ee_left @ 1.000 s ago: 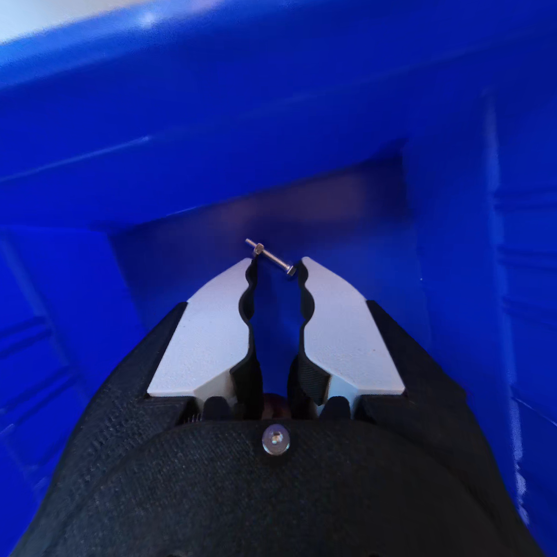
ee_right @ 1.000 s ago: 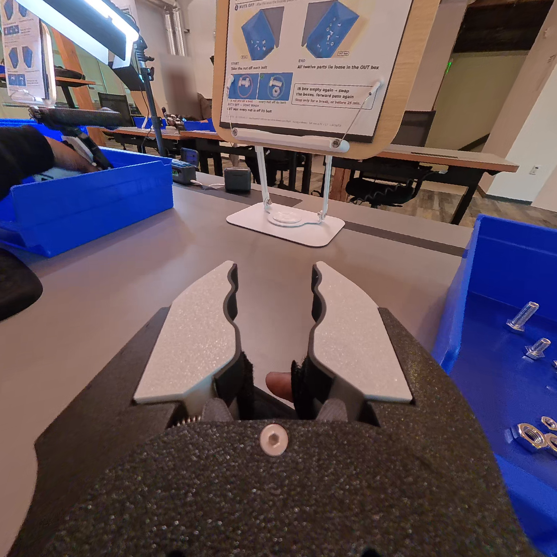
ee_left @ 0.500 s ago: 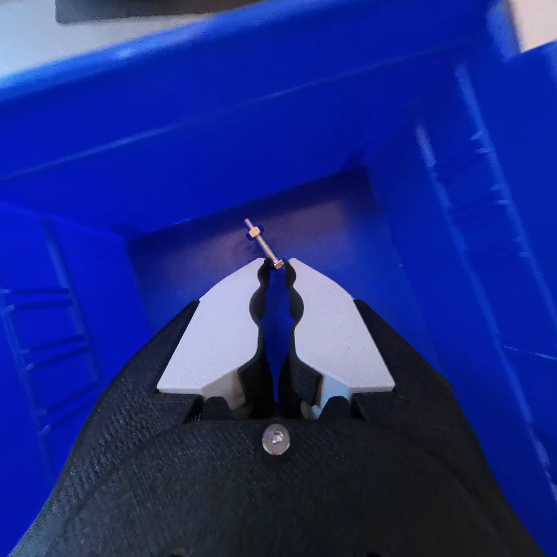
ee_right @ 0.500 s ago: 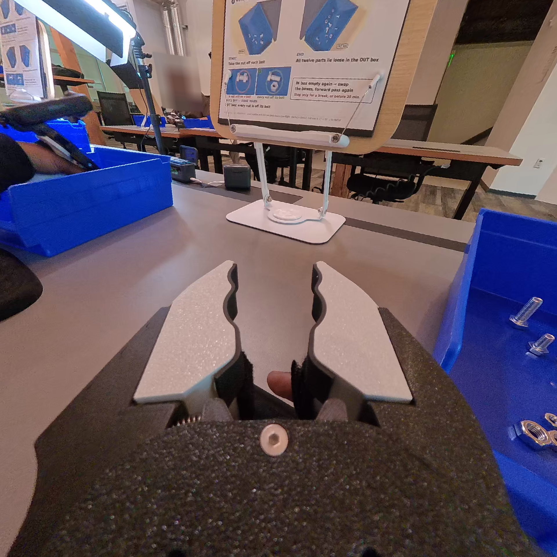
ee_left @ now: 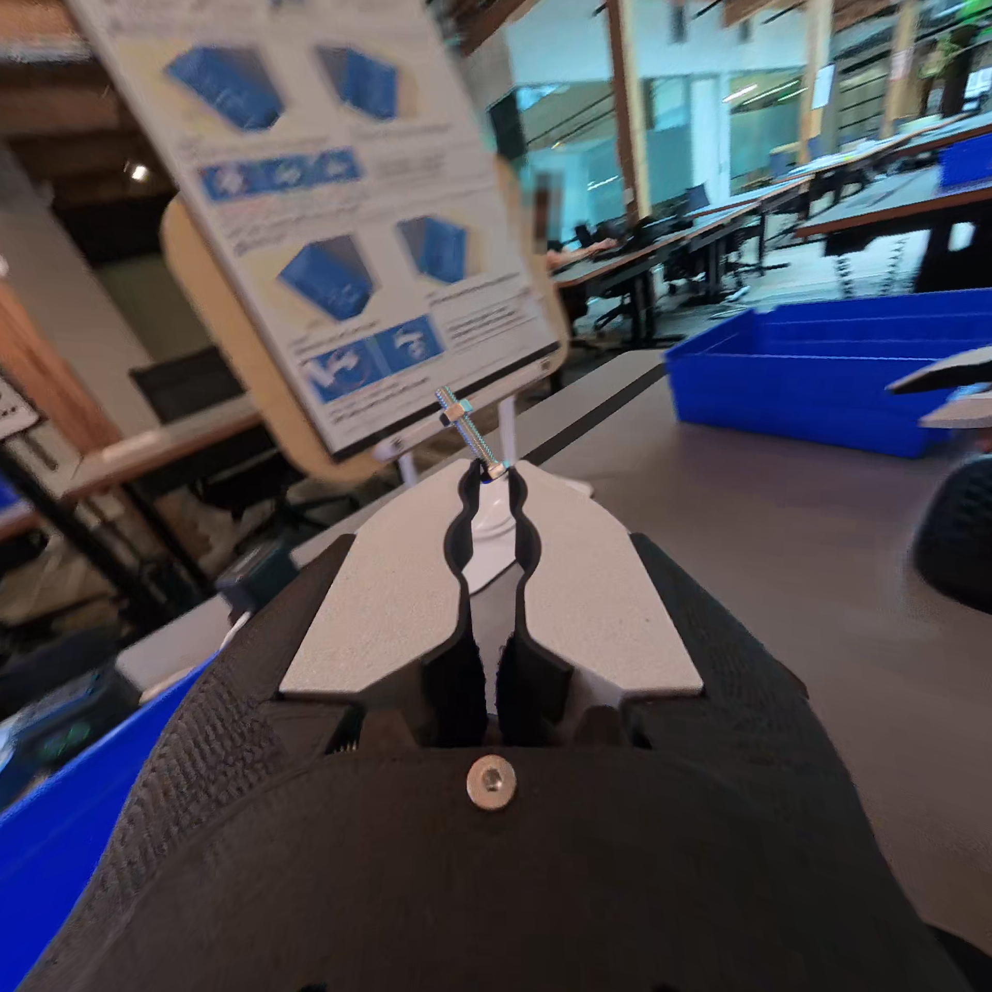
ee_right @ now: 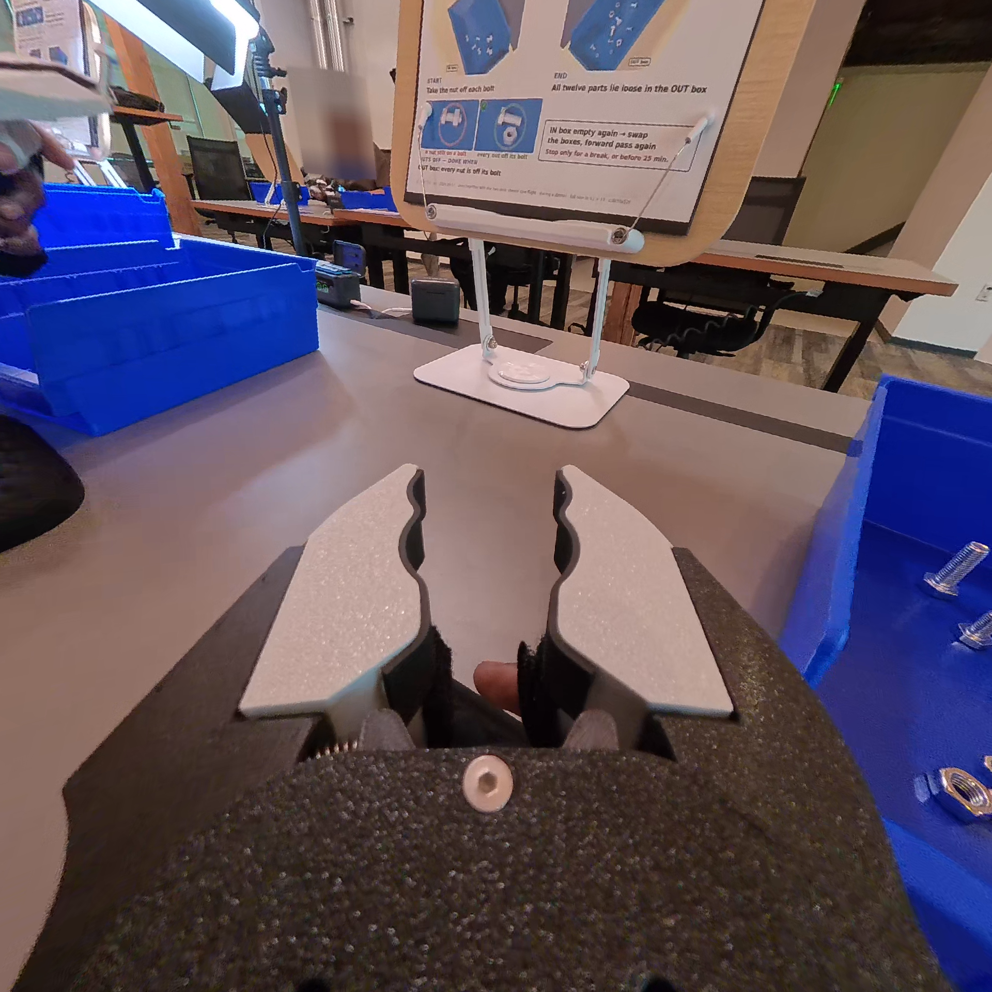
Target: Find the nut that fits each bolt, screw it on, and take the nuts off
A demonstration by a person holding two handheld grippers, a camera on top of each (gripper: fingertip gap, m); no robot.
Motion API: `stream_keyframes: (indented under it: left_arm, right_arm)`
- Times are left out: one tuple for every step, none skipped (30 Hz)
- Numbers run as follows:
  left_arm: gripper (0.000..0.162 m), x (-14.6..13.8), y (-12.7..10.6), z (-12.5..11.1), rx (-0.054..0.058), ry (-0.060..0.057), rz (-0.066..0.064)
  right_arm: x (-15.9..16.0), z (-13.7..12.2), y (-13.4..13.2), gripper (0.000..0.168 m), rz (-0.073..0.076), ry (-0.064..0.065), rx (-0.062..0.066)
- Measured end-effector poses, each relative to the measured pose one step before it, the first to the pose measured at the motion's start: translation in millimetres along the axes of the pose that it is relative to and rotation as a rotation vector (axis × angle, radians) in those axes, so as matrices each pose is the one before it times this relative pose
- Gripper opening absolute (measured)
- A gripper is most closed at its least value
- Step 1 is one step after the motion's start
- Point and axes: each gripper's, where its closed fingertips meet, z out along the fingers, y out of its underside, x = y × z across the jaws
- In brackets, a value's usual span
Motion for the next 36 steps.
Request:
stream_keyframes:
  left_arm:
    - [0.010, 17.60, -7.50, 1.95, 0.0272, 0.0350, 0.0241]
    - [0.010, 16.80, -7.52, 2.54, 0.0305, 0.0325, 0.0179]
    - [0.010, 16.07, -7.52, 2.64, 0.0352, 0.0295, 0.0143]
    - [0.010, 15.52, -6.29, 3.01, 0.0335, 0.0302, 0.0055]
    - [0.010, 15.04, -4.53, 3.43, 0.0298, 0.0324, -0.0003]
    - [0.010, 13.71, -3.22, 3.37, 0.0315, 0.0255, -0.0012]
    - [0.010, 12.28, -1.49, 3.21, 0.0296, 0.0216, 0.0015]
    - [0.010, 10.06, 0.75, 3.04, 0.0219, 0.0128, 0.0020]
    - [0.010, 8.89, 1.68, 2.66, 0.0241, 0.0106, -0.0014]
    - [0.010, 8.38, 2.50, 2.14, 0.0238, 0.0129, -0.0047]
    - [0.010, 7.12, 3.75, 1.84, 0.0152, 0.0091, -0.0056]
    - [0.010, 6.93, 4.62, 1.61, 0.0071, 0.0121, 0.0064]
    - [0.010, 6.54, 5.17, 1.26, 0.0039, 0.0113, 0.0224]
    - [0.010, 6.42, 4.73, 0.85, 0.0067, 0.0113, 0.0247]
    - [0.010, 6.09, 4.23, 0.62, 0.0071, 0.0125, 0.0092]
    - [0.010, 5.32, 4.24, 0.65, 0.0033, 0.0109, -0.0107]
    - [0.010, 4.72, 3.78, 0.48, -0.0003, 0.0116, -0.0097]
    - [0.010, 3.71, 3.06, 0.47, -0.0031, 0.0100, 0.0079]
    - [0.010, 2.15, 2.00, 0.39, -0.0030, 0.0033, 0.0163]
    - [0.010, 0.90, 1.33, 0.17, 0.0000, -0.0021, 0.0118]
    - [0.010, 0.81, 1.82, 0.00, -0.0005, -0.0042, 0.0028]
    - [0.010, 2.62, 2.18, 0.02, -0.0024, 0.0061, 0.0004]
    - [0.010, 3.41, 2.27, 0.08, -0.0053, 0.0091, 0.0103]
    - [0.010, 3.68, 2.05, 0.44, -0.0078, 0.0114, 0.0180]
    - [0.010, 3.72, 1.43, 0.69, -0.0059, 0.0153, 0.0098]
    - [0.010, 2.89, 1.11, 0.89, -0.0034, 0.0111, 0.0013]
    - [0.010, 2.27, 1.18, 0.91, -0.0038, 0.0097, -0.0017]
    - [0.010, 2.08, 0.85, 0.65, -0.0033, 0.0095, 0.0022]
    - [0.010, 1.45, 0.49, 0.28, -0.0020, 0.0050, 0.0051]
    - [0.010, 1.17, 0.13, 0.14, -0.0006, 0.0049, 0.0031]
    - [0.010, 1.08, 0.13, 0.08, -0.0006, 0.0052, -0.0008]
    - [0.010, 0.57, 0.19, 0.02, -0.0003, 0.0025, -0.0010]
    - [0.010, 0.18, -0.11, -0.03, 0.0005, 0.0008, -0.0002]
    - [0.010, 0.21, 0.14, 0.10, -0.0004, 0.0019, -0.0011]
    - [0.010, 0.03, 0.11, -0.03, -0.0003, 0.0008, -0.0007]
    - [0.010, -0.15, 0.03, -0.08, -0.0001, -0.0009, -0.0004]
  right_arm:
    - [-0.42, 0.13, 0.10, 0.046, -0.0032, -0.0014, -0.0018]
    - [-0.57, 0.16, 0.17, 0.046, -0.0039, -0.0019, -0.0018]
    - [-0.71, 0.21, 0.11, 0.046, -0.0049, -0.0024, -0.0014]
    - [-0.73, 0.20, 0.12, 0.046, -0.0057, -0.0024, -0.0008]
    - [-0.80, 0.24, 0.08, 0.045, -0.0059, -0.0026, -0.0013]
    - [-0.97, 0.30, 0.20, 0.045, -0.0059, -0.0042, -0.0024]
    - [-1.12, 0.28, 0.35, 0.045, -0.0059, -0.0052, -0.0028]
    - [-1.00, 0.33, 0.38, 0.045, -0.0053, -0.0046, -0.0030]
    - [-0.90, 0.29, 0.32, 0.045, -0.0049, -0.0041, -0.0025]
    - [-0.96, 0.20, 0.13, 0.045, -0.0050, -0.0045, -0.0018]
    - [-1.17, 0.17, 0.18, 0.045, -0.0050, -0.0054, -0.0015]
    - [-1.13, 0.15, 0.10, 0.045, -0.0045, -0.0060, -0.0015]
    - [-1.01, 0.12, 0.24, 0.045, -0.0038, -0.0057, -0.0017]
    - [-0.96, 0.36, 0.30, 0.044, -0.0033, -0.0055, -0.0023]
    - [-0.83, 0.39, 0.46, 0.044, -0.0029, -0.0055, -0.0035]
    - [-0.98, 0.49, 0.66, 0.044, -0.0027, -0.0057, -0.0045]
    - [-1.05, 0.43, 0.53, 0.044, -0.0036, -0.0062, -0.0044]
    - [-1.08, 0.37, 0.44, 0.044, -0.0048, -0.0058, -0.0038]
    - [-1.00, 0.37, 0.49, 0.044, -0.0053, -0.0037, -0.0037]
    - [-0.77, 0.53, 0.42, 0.043, -0.0050, -0.0028, -0.0040]
    - [-1.16, 0.54, 0.15, 0.043, -0.0048, -0.0059, -0.0035]
    - [-2.04, 0.67, -0.83, 0.042, -0.0044, -0.0132, -0.0005]
    - [-3.91, 0.69, -2.80, 0.037, -0.0001, -0.0251, 0.0055]
    - [-6.68, 0.71, -5.86, 0.031, 0.0093, -0.0428, 0.0130]
    - [-9.92, 1.10, -9.18, 0.023, 0.0181, -0.0621, 0.0201]
    - [-11.95, 1.90, -11.86, 0.019, 0.0233, -0.0722, 0.0268]
    - [-12.64, 2.88, -13.31, 0.017, 0.0245, -0.0739, 0.0307]
    - [-12.61, 3.75, -13.02, 0.017, 0.0212, -0.0717, 0.0296]
    - [-11.35, 4.92, -11.07, 0.017, 0.0150, -0.0647, 0.0217]
    - [-9.61, 5.83, -7.68, 0.017, 0.0087, -0.0542, 0.0075]
    - [-7.62, 6.40, -4.05, 0.017, 0.0041, -0.0448, -0.0076]
    - [-5.65, 6.42, -1.67, 0.017, 0.0018, -0.0362, -0.0155]
    - [-3.89, 6.19, -0.25, 0.017, 0.0017, -0.0272, -0.0166]
    - [-2.26, 5.52, 0.32, 0.017, 0.0033, -0.0198, -0.0124]
    - [-0.75, 4.68, 0.47, 0.016, 0.0063, -0.0117, -0.0076]
    - [0.25, 3.98, 1.14, 0.015, 0.0075, -0.0059, -0.0090]
